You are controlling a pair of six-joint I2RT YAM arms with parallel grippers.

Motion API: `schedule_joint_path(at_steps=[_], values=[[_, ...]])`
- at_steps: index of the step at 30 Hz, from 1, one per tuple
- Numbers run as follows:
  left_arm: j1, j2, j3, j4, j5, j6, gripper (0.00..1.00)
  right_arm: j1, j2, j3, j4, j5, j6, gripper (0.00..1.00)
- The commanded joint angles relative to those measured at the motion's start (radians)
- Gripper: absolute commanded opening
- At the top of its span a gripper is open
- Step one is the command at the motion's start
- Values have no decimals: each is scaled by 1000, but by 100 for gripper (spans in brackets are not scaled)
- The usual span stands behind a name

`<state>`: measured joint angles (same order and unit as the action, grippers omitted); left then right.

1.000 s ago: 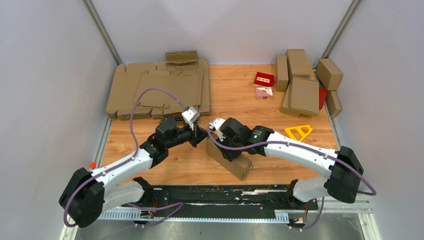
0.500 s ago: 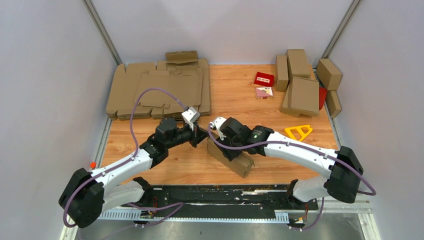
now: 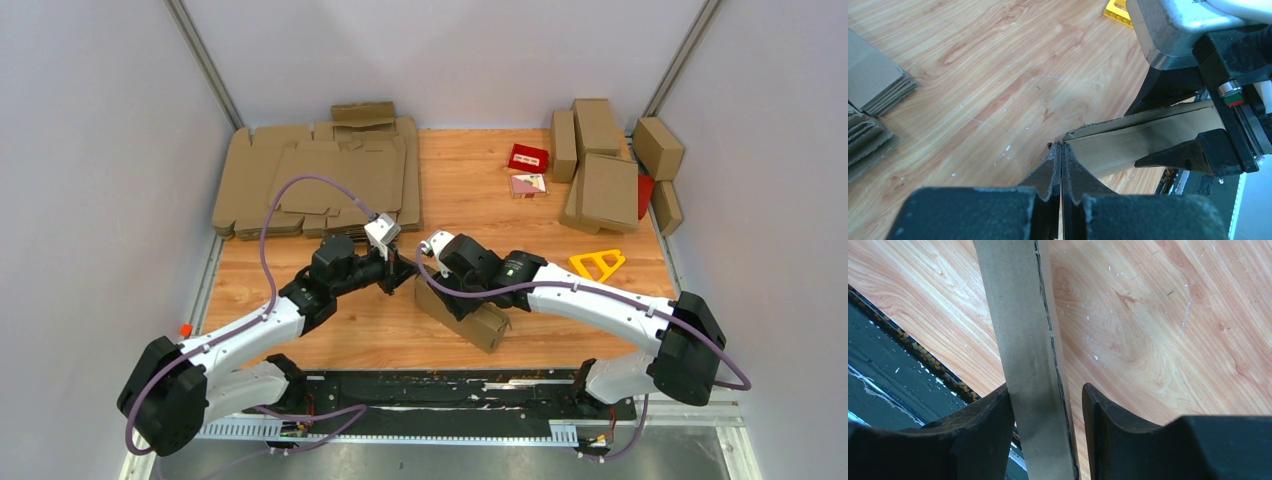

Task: Fold the paper box

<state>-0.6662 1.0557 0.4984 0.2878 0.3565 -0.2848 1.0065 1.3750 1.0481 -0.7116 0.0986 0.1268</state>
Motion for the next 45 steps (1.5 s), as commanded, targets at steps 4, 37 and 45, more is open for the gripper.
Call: schedule_joint_path(at_steps=[4, 37, 45], values=[[-6, -5, 27, -29, 13, -1, 0, -4, -11, 17, 52, 31, 24, 46], [-6, 29, 94, -97, 34, -50, 0, -11, 0, 14, 38, 30, 25, 52], [-5, 83, 161, -202, 28, -100, 0, -11, 6, 18, 33, 31, 22, 52]])
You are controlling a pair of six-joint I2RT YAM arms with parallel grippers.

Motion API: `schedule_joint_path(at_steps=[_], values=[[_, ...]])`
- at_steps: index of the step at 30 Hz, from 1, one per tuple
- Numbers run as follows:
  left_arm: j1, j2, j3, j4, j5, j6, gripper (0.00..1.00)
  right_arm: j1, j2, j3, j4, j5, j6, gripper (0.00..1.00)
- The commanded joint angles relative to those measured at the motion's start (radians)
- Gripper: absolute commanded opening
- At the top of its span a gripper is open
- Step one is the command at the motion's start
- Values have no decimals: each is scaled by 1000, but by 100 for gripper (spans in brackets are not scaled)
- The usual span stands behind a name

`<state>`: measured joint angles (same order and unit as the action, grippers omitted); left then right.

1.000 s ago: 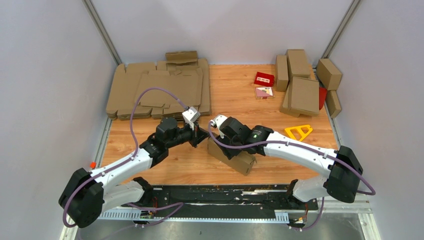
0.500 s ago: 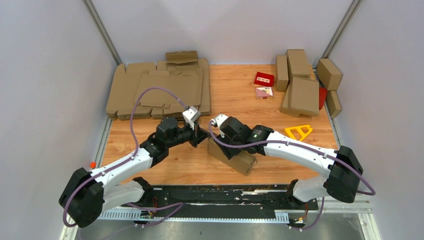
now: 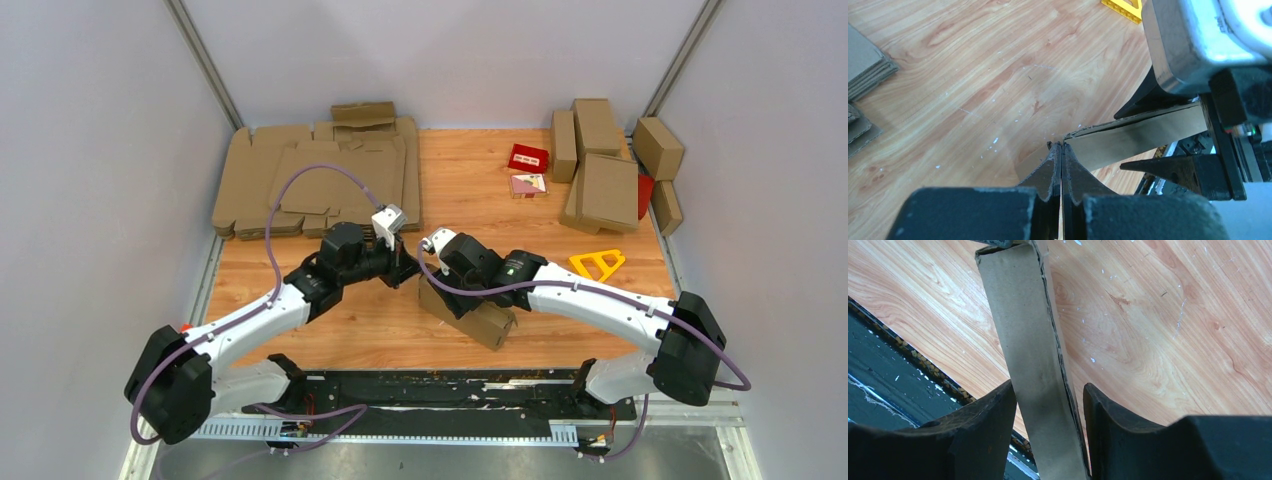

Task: Fold the paper box

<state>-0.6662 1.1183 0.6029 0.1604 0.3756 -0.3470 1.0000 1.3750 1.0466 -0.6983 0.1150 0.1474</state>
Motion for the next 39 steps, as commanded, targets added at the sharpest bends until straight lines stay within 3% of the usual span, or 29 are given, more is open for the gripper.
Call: schedule_joint_path(at_steps=[1, 11, 23, 30, 36, 39], values=[[-6, 25, 67, -91, 4, -41, 0, -4, 6, 18, 21, 14, 2, 52], [-6, 16, 63, -128, -10, -75, 0, -4, 1, 12, 28, 24, 7, 51], [-6, -23, -63, -7, -40, -79, 0, -6, -5, 13, 30, 23, 10, 55], [-6, -39, -70, 14, -45, -72, 0, -8, -31, 3, 20, 22, 16, 66], [-6, -71, -58, -28, -67, -63, 0, -9, -87, -19, 0, 39, 29, 89], [-6, -86, -57, -42, -76, -62, 0, -10, -133, -41, -11, 43, 41, 95]])
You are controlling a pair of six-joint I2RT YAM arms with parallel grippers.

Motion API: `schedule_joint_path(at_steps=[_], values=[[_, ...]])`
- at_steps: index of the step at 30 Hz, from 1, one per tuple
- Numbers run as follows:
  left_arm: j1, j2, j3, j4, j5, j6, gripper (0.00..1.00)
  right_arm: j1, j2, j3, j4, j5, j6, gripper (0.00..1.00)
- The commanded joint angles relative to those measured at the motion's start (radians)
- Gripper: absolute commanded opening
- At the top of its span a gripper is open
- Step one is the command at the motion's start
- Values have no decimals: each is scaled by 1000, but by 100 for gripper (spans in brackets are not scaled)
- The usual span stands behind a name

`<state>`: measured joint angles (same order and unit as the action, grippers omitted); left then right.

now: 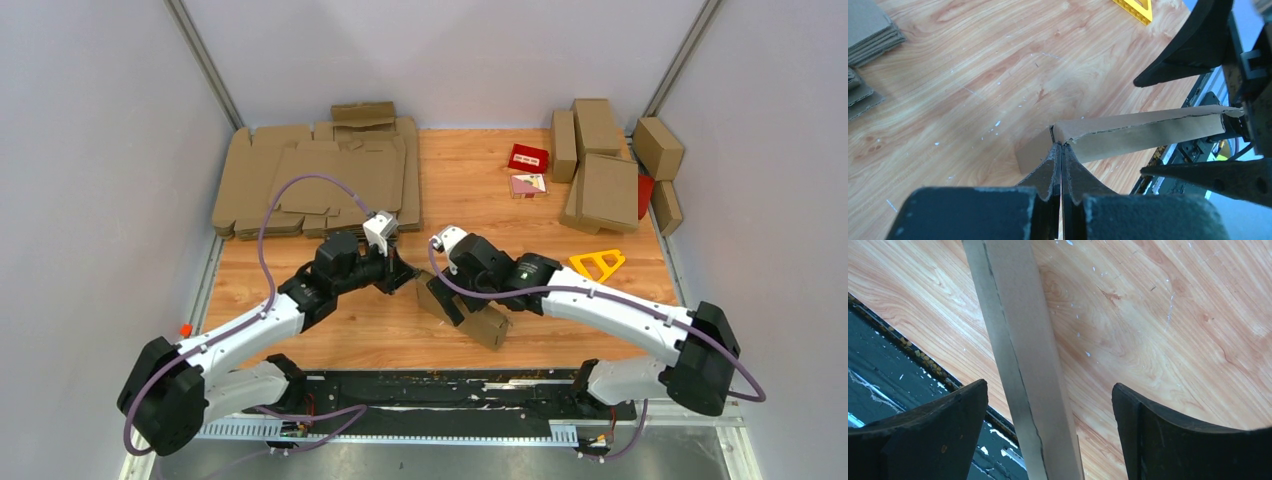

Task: Fold the paper box

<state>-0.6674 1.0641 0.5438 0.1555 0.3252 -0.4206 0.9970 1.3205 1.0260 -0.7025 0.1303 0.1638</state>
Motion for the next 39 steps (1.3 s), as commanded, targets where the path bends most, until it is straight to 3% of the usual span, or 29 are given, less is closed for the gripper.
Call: schedule_joint_path(at_steps=[1, 13, 26, 39], values=[[-5, -34, 2, -41, -27, 11, 0, -8, -93, -28, -13, 29, 30, 95], [-16, -45, 5, -59, -53, -2, 0, -28, -226, -125, -55, 32, 79, 94], [-19, -53, 19, -97, -98, -13, 0, -70, -184, -127, 72, -73, 29, 60], [-18, -95, 46, -224, -221, -5, 0, -77, -34, -52, 198, -152, -25, 55]])
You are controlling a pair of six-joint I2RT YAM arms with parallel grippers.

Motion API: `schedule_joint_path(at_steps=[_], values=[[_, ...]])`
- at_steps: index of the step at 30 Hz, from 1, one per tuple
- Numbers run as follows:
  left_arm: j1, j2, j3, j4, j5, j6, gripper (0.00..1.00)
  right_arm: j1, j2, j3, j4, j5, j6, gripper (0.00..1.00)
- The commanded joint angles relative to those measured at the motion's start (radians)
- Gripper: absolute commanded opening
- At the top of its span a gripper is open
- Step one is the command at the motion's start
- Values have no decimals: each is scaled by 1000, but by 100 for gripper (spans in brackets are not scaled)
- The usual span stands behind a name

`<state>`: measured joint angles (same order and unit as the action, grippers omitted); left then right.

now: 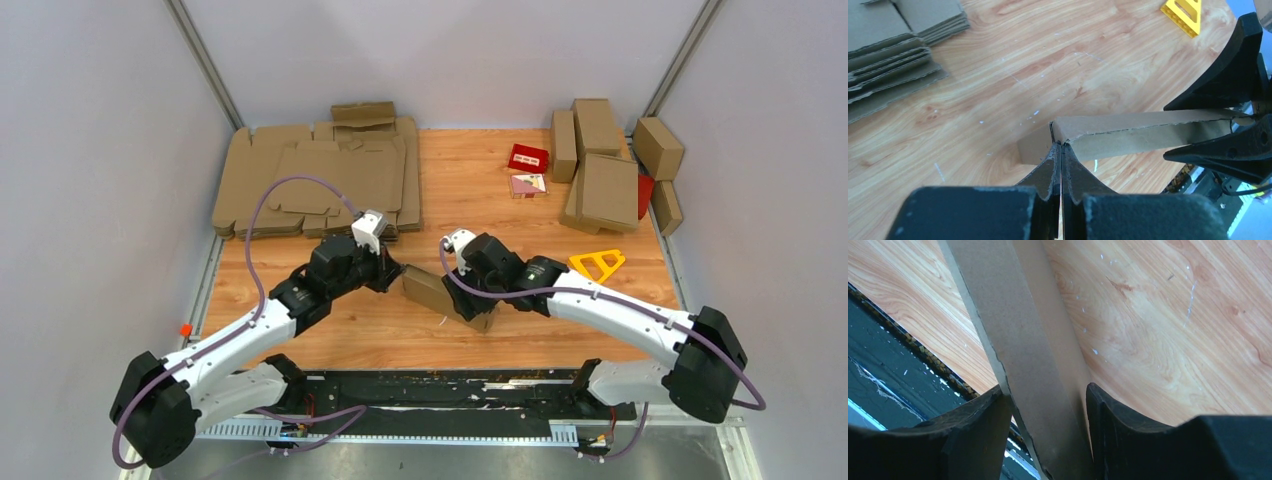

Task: Fold the paper box

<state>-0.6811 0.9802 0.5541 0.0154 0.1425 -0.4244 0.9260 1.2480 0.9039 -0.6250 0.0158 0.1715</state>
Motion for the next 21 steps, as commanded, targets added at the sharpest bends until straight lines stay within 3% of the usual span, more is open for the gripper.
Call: schedule_joint_path(at_steps=[1, 5, 9, 12, 21], values=[[-5, -15, 39, -95, -56, -3, 0, -7, 54, 77, 129, -36, -39, 55], [-2, -37, 45, -128, -113, -6, 0, -26, 89, 101, 153, -39, -58, 60], [-1, -40, 56, -144, -127, -7, 0, -64, 95, 109, 144, -41, -56, 85], [-2, -36, 59, -145, -128, -4, 0, -77, 67, 103, 132, -41, -52, 95], [-1, -18, 56, -116, -121, -5, 0, -81, -34, 67, 53, 16, -24, 100]])
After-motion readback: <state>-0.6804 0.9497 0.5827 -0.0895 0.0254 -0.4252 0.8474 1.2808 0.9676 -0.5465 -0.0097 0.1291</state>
